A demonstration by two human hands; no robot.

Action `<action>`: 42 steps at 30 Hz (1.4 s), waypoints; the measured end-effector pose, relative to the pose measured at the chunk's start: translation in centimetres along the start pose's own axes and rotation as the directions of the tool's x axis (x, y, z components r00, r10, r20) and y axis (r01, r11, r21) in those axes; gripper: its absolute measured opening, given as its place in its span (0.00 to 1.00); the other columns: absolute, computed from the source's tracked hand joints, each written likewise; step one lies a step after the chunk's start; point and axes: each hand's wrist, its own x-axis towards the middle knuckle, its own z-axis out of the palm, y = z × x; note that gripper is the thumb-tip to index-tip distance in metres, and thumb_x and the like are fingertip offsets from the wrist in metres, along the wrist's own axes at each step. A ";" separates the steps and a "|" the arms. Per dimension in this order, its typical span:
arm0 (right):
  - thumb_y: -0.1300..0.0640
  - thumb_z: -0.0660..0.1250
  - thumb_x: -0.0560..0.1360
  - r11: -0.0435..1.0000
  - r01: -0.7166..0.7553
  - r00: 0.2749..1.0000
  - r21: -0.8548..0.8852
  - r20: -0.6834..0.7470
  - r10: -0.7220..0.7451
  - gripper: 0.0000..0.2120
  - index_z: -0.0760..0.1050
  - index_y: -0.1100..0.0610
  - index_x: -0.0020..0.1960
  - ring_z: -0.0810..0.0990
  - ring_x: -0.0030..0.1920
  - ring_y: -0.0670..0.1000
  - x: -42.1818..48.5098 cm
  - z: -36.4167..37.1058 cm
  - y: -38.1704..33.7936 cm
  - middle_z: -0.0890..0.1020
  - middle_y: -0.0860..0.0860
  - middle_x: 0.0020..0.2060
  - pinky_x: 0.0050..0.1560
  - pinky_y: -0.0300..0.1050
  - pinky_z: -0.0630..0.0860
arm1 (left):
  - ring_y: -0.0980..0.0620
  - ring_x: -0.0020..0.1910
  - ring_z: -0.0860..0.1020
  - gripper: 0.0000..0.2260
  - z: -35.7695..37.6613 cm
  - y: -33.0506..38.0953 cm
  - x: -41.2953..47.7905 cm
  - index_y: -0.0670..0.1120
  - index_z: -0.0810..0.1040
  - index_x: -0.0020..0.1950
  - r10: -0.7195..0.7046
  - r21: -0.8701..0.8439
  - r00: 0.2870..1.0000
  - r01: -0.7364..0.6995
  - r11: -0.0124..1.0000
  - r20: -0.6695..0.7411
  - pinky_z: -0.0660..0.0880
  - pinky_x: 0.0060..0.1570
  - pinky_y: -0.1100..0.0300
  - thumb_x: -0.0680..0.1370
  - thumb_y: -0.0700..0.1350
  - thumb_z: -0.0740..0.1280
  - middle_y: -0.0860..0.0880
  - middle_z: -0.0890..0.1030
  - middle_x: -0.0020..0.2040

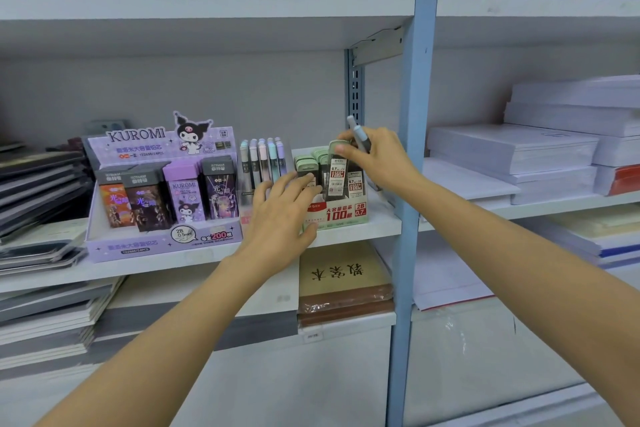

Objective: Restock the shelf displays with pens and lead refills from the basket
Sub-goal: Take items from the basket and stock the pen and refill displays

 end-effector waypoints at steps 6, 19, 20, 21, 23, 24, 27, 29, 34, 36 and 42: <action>0.51 0.69 0.76 0.994 -0.058 0.977 -0.091 0.197 0.075 0.07 0.79 0.54 0.50 0.80 0.38 0.54 0.1 0.5 0.1 0.79 0.53 0.34 0.37 0.43 0.76 | 0.50 0.76 0.55 0.25 -0.2 -0.1 0.0 0.51 0.65 0.74 -0.007 -0.022 1.000 0.007 1.000 0.012 0.47 0.71 0.52 0.77 0.51 0.65 0.52 0.63 0.76; 0.47 0.66 0.77 0.883 -0.168 0.984 0.438 0.029 0.173 0.15 0.77 0.59 0.42 0.76 0.27 0.43 -2.0 -0.7 -2.0 0.79 0.47 0.27 0.31 0.33 0.74 | 0.55 0.63 0.72 0.15 -3.5 1.8 -0.5 0.49 0.75 0.65 -0.154 -0.548 0.988 0.121 0.828 -0.014 0.68 0.64 0.56 0.80 0.52 0.63 0.53 0.78 0.60; 0.46 0.67 0.77 0.877 -0.167 0.985 0.450 0.046 0.164 0.15 0.77 0.59 0.41 0.76 0.27 0.44 -2.4 -0.5 -2.5 0.79 0.47 0.27 0.30 0.34 0.74 | 0.57 0.58 0.76 0.16 -4.1 2.4 -0.5 0.49 0.74 0.64 -0.188 -0.669 0.980 0.186 0.720 0.070 0.72 0.60 0.59 0.79 0.54 0.63 0.54 0.80 0.57; 0.46 0.67 0.77 0.872 -0.165 0.986 0.460 0.063 0.153 0.15 0.76 0.58 0.40 0.76 0.27 0.44 -2.8 -0.2 -3.0 0.79 0.47 0.27 0.30 0.34 0.74 | 0.58 0.53 0.79 0.17 -4.7 3.0 -0.5 0.49 0.73 0.65 -0.198 -0.768 0.964 0.261 0.585 0.177 0.75 0.55 0.60 0.79 0.55 0.64 0.54 0.82 0.54; 0.47 0.67 0.77 0.861 -0.162 0.986 0.483 0.102 0.128 0.15 0.76 0.58 0.39 0.76 0.27 0.44 -3.5 0.4 -4.0 0.78 0.47 0.26 0.30 0.34 0.73 | 0.55 0.46 0.82 0.17 -5.4 4.0 -0.7 0.46 0.71 0.66 -0.153 -0.853 0.928 0.373 0.366 0.341 0.79 0.49 0.61 0.80 0.52 0.63 0.50 0.84 0.49; 0.46 0.67 0.77 0.855 -0.164 0.985 0.493 0.124 0.117 0.16 0.76 0.59 0.40 0.76 0.27 0.44 -3.8 0.6 -4.5 0.78 0.47 0.27 0.29 0.35 0.73 | 0.52 0.44 0.83 0.14 -5.6 4.3 -1.0 0.44 0.71 0.65 -0.120 -0.869 0.923 0.384 0.313 0.365 0.80 0.47 0.60 0.81 0.48 0.62 0.48 0.84 0.47; 0.41 0.58 0.79 0.817 -0.198 0.979 0.542 0.143 0.142 0.24 0.78 0.60 0.44 0.74 0.26 0.47 -4.3 1.2 -6.0 0.79 0.52 0.31 0.27 0.38 0.72 | 0.53 0.34 0.79 0.10 -6.3 4.5 -2.1 0.40 0.73 0.59 -0.118 -0.885 0.931 0.366 0.289 0.347 0.78 0.38 0.61 0.84 0.41 0.55 0.47 0.80 0.38; 0.39 0.52 0.80 0.782 -0.219 0.975 0.583 0.099 0.200 0.28 0.79 0.60 0.46 0.75 0.27 0.48 -4.3 1.2 -6.9 0.80 0.55 0.33 0.27 0.37 0.73 | 0.56 0.29 0.72 0.09 -6.7 4.2 -2.8 0.42 0.74 0.53 -0.214 -0.877 0.905 0.413 0.244 0.367 0.72 0.31 0.64 0.84 0.40 0.54 0.51 0.73 0.32; 0.41 0.51 0.82 0.722 -0.236 0.966 0.651 0.077 0.247 0.28 0.78 0.63 0.47 0.74 0.26 0.47 -4.6 2.2 -8.6 0.79 0.54 0.32 0.29 0.37 0.73 | 0.57 0.26 0.61 0.15 -7.5 2.8 -4.9 0.42 0.77 0.55 -0.237 -0.863 0.858 0.491 0.117 0.456 0.62 0.27 0.68 0.77 0.53 0.67 0.57 0.63 0.27; 0.41 0.51 0.82 0.709 -0.243 0.966 0.662 0.100 0.238 0.29 0.77 0.65 0.48 0.75 0.27 0.46 -4.9 2.7 -9.4 0.78 0.53 0.32 0.30 0.37 0.73 | 0.57 0.26 0.61 0.13 -7.7 2.6 -5.9 0.44 0.81 0.49 -0.236 -0.876 0.878 0.457 0.152 0.417 0.62 0.26 0.68 0.73 0.53 0.71 0.57 0.64 0.26; 0.44 0.54 0.82 0.687 -0.206 0.978 0.697 0.132 0.160 0.23 0.74 0.59 0.40 0.73 0.27 0.47 -5.7 3.4 -11.5 0.77 0.53 0.31 0.30 0.37 0.73 | 0.56 0.23 0.59 0.22 -9.7 1.1 -7.7 0.43 0.82 0.51 -0.308 -0.872 0.842 0.484 0.071 0.442 0.60 0.23 0.68 0.67 0.58 0.73 0.56 0.62 0.23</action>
